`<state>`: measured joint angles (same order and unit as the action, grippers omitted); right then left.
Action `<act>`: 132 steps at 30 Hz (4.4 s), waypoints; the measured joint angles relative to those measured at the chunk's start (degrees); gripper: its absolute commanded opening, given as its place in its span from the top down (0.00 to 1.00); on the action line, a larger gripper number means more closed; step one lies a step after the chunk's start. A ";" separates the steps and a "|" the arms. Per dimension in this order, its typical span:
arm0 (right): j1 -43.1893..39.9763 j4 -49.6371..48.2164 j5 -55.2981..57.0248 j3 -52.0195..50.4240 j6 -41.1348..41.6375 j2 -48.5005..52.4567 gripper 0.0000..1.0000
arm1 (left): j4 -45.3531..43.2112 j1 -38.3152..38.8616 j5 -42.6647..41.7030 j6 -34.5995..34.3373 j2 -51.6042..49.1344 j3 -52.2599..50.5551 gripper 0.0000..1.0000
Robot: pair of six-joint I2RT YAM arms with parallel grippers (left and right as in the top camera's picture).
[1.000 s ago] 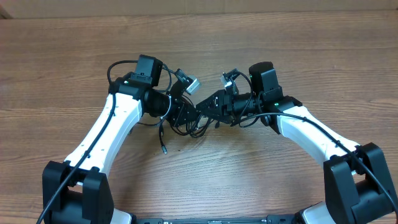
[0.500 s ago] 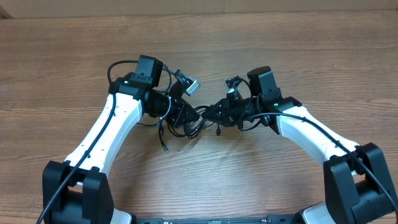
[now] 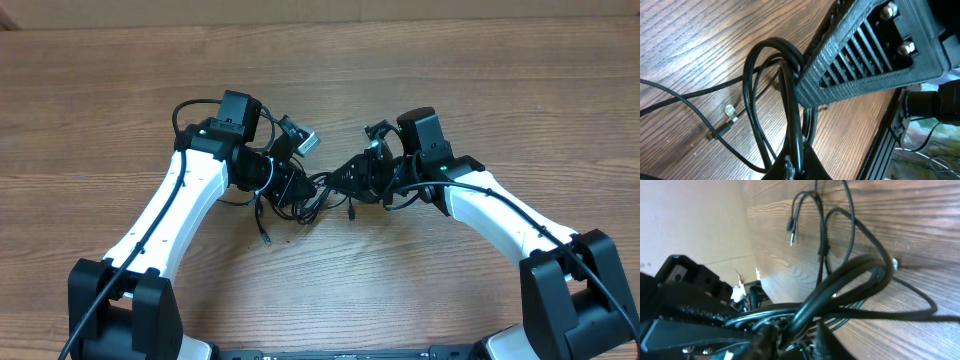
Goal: Untangle cables
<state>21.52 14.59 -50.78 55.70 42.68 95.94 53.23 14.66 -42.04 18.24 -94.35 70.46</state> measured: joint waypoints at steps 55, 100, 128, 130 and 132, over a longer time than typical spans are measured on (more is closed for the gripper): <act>2.58 4.00 14.34 0.00 3.52 0.00 0.73 | -0.55 0.00 -5.57 -0.04 0.00 0.02 0.96; 5.79 -1.73 14.86 0.00 6.32 0.00 0.96 | -1.60 -0.20 3.58 -5.38 0.00 0.04 0.96; -15.69 -11.56 -21.09 0.00 -5.16 -21.14 0.96 | -3.93 -1.55 48.98 -24.37 20.22 2.80 0.96; -17.92 -11.58 -22.08 0.00 -4.96 -22.14 0.96 | -3.96 -1.51 50.01 -25.42 20.22 2.80 0.96; -20.33 -11.56 -23.37 0.00 -4.90 -22.51 0.96 | -3.91 -1.51 51.36 -26.77 20.22 2.80 0.96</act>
<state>1.19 3.03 -74.15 55.70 37.78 73.43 49.32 13.15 9.32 -8.54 -74.13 73.25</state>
